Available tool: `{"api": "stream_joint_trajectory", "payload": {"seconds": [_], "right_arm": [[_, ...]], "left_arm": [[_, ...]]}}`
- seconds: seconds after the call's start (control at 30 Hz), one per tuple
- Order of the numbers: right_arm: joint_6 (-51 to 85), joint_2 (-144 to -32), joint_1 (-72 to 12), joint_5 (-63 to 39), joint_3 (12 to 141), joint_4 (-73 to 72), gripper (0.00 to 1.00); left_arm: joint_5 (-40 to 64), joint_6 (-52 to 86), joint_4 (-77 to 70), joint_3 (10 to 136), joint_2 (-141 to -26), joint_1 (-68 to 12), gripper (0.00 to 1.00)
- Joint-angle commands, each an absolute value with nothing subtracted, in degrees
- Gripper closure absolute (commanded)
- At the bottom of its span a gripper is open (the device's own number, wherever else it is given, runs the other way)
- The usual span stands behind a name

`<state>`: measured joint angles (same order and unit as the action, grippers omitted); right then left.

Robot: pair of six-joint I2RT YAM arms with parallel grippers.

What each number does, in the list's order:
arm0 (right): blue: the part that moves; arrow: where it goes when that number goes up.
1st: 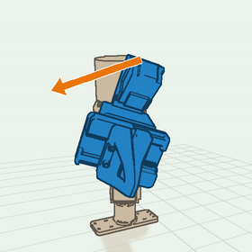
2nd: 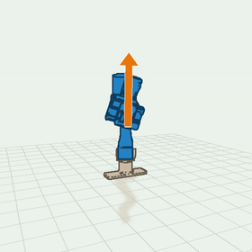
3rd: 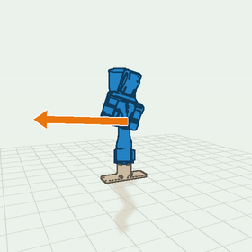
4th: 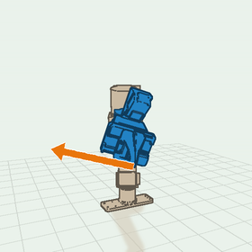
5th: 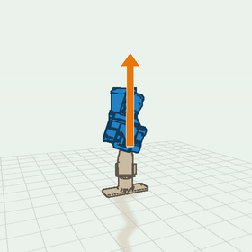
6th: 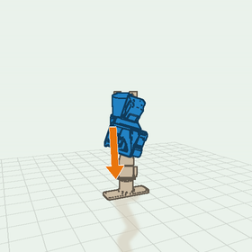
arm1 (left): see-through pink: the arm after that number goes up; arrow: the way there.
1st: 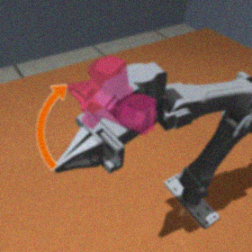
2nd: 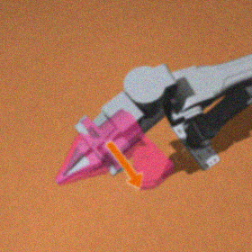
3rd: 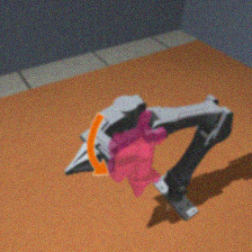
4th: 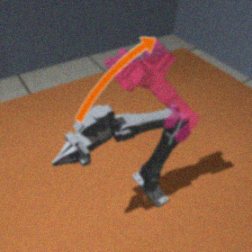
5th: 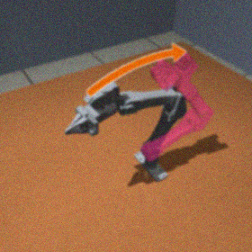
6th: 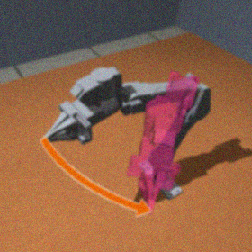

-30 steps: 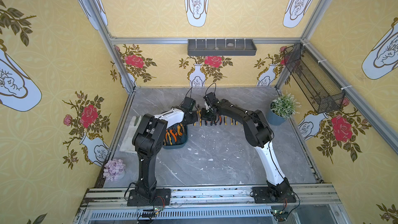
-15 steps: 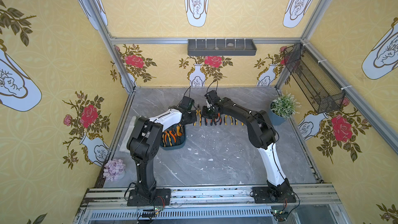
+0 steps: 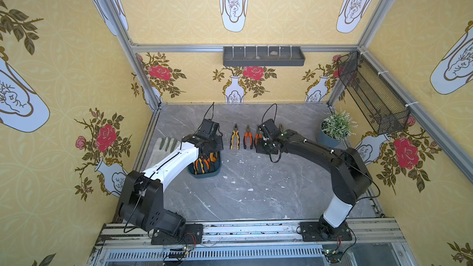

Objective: Take the pliers out of the storage box
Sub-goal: Adjust the pliers at the center of the board, then pick up the pliers from the storage box.

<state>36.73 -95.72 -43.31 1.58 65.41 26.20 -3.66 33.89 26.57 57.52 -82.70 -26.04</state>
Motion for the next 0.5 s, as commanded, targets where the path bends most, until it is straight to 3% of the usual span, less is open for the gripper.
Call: {"api": "stream_joint_trajectory", "payload": {"seconds": [0.0,0.17,0.27,0.3,0.33,0.37,0.43,0.47], "right_arm": [[38.83,-89.28,-45.79,5.39,57.09,18.02,0.95],[40.57,-84.5,-50.96,9.3,47.6,12.1,0.95],[41.01,-83.73,-53.26,12.26,46.82,11.84,0.96],[40.91,-83.38,-54.4,14.22,47.1,12.06,0.94],[40.82,-83.28,-55.37,15.68,47.07,11.92,0.92],[40.79,-83.38,-55.56,15.89,46.82,11.41,0.92],[40.86,-84.31,-55.23,15.31,46.99,11.15,0.92],[40.83,-84.81,-55.11,15.29,47.42,11.49,0.92]], "left_arm": [[-4.89,34.61,26.04,53.14,-80.26,-25.92,1.0],[-3.52,35.81,22.94,48.25,-78.33,-25.92,0.94],[-1.84,37.05,20.42,45.47,-77.03,-25.88,0.81],[-1.22,37.25,19.91,45.07,-76.59,-25.91,0.74],[-0.67,37.1,19.52,44.83,-76.04,-25.86,0.59],[-0.7,37.02,19.58,44.8,-75.63,-25.88,0.52],[-1.63,36.42,21.09,45.54,-74.89,-25.84,0.49],[-2.3,36.15,22.08,46.06,-74.64,-25.75,0.42]]}}
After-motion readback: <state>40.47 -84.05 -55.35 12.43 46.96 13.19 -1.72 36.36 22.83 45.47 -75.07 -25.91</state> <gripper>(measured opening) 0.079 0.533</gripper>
